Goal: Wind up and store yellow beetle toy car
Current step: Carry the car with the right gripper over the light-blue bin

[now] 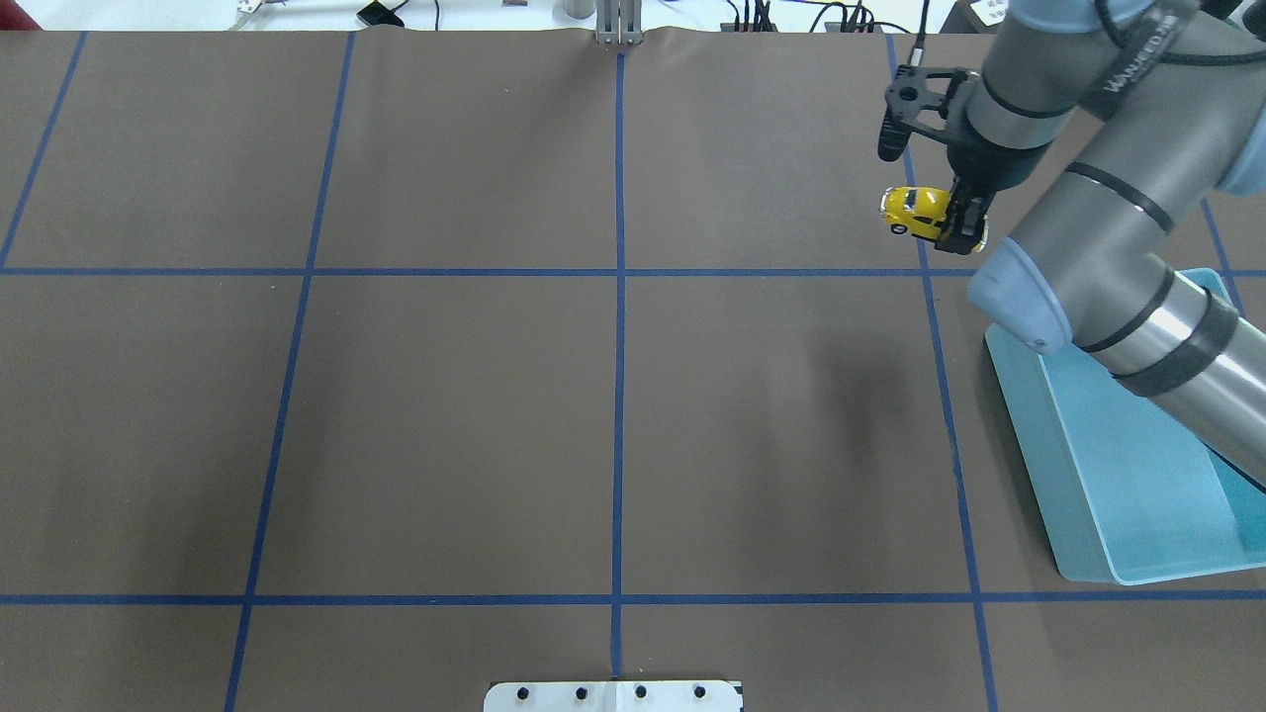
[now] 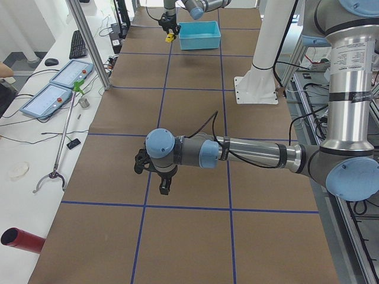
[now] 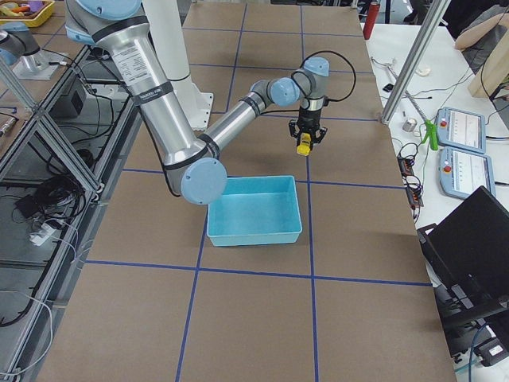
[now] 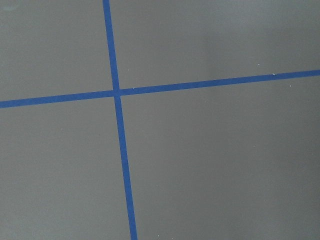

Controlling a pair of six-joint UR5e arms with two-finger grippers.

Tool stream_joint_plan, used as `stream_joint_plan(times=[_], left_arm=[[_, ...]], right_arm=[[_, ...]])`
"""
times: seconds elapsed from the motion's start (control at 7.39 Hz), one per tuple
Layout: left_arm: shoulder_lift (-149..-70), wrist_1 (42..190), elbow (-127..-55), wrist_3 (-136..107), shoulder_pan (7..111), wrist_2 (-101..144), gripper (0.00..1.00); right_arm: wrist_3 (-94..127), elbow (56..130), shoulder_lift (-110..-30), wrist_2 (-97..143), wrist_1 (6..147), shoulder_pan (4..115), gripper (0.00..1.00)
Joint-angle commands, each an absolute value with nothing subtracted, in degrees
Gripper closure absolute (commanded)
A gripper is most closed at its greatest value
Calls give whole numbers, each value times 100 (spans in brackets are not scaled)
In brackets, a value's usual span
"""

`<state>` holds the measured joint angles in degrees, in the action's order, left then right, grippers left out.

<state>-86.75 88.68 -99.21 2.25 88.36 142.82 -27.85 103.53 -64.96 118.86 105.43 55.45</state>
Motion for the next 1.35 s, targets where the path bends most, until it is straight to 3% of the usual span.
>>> stream_joint_plan(times=[0.0, 0.27, 0.54, 0.68, 0.81, 1.22], left_arm=[[-8675, 8868, -9914, 229, 8833, 14282, 0], [-8675, 8868, -9914, 229, 8833, 14282, 0], [-8675, 8868, -9914, 237, 8833, 14282, 0], [-8675, 8868, -9905, 237, 8833, 14282, 0], [-8684, 8868, -9888, 237, 8833, 14282, 0], [-8675, 8868, -9888, 237, 8833, 14282, 0]], right_arm=[[-3336, 10836, -7790, 12207, 10425, 5940, 100], [-3410, 10828, -8906, 12366, 9236, 6099, 100], [-3384, 10706, -9097, 12436, 8877, 6082, 100], [-3410, 10548, -9010, 12671, 8868, 6073, 29], [-3428, 10373, -8930, 12900, 8764, 6073, 0], [-3445, 10345, -8921, 12929, 8736, 6126, 0]])
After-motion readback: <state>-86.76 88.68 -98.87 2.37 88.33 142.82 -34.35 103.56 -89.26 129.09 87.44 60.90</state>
